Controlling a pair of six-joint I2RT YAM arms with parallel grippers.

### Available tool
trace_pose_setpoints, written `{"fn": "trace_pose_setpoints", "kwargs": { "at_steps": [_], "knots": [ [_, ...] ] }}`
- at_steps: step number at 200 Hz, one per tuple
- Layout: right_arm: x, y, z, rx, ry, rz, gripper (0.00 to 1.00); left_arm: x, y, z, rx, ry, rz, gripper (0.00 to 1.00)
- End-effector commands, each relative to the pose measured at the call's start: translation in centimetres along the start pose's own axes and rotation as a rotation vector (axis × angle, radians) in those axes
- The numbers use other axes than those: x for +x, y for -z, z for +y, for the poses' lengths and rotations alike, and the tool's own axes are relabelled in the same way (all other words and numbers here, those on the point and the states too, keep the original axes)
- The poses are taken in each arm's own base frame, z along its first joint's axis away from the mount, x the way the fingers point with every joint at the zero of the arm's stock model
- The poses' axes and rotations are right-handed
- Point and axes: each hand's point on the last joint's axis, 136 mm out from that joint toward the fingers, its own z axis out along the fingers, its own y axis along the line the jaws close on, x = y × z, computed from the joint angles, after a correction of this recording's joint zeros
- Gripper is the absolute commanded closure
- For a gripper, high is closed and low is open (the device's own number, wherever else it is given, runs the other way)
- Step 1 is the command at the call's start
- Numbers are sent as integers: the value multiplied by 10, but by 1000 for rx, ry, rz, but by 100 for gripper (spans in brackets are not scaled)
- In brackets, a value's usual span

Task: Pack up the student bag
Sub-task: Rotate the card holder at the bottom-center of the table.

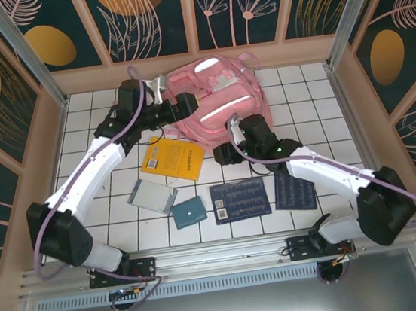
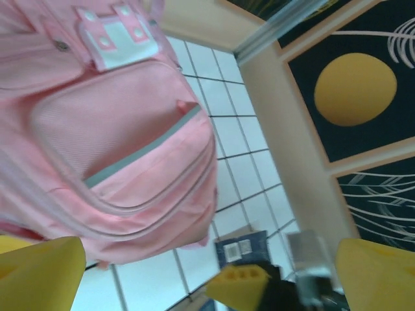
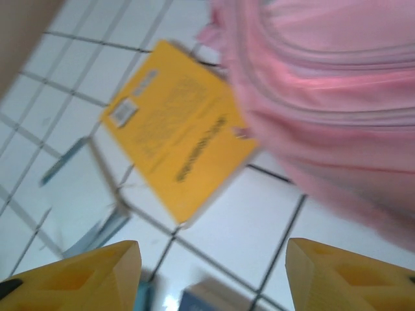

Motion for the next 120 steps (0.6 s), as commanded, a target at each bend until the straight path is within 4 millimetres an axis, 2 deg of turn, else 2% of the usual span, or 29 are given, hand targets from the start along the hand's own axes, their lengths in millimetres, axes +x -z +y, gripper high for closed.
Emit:
{"fn": "trace_pose_setpoints", "kwargs": {
  "at_steps": [1, 12, 28, 39, 62, 86, 120],
  "knots": [
    [58, 1, 34, -108, 37, 196, 51, 83, -11, 86, -235, 53, 198, 3],
    [79, -1, 48, -131, 69, 270, 60, 113, -13, 106, -257, 101, 254, 4],
    [108, -4, 69, -184, 97, 360, 74, 148, -14, 119, -233, 160, 315, 6],
    [121, -6, 80, -218, 114, 403, 85, 164, -15, 125, -224, 183, 347, 8],
    [143, -15, 101, -270, 160, 478, 100, 193, -16, 141, -243, 225, 405, 10],
    [164, -27, 118, -303, 221, 550, 100, 216, -16, 152, -256, 245, 453, 10],
    [189, -51, 125, -278, 303, 643, 100, 246, -18, 157, -250, 266, 546, 11]
  ]
}}
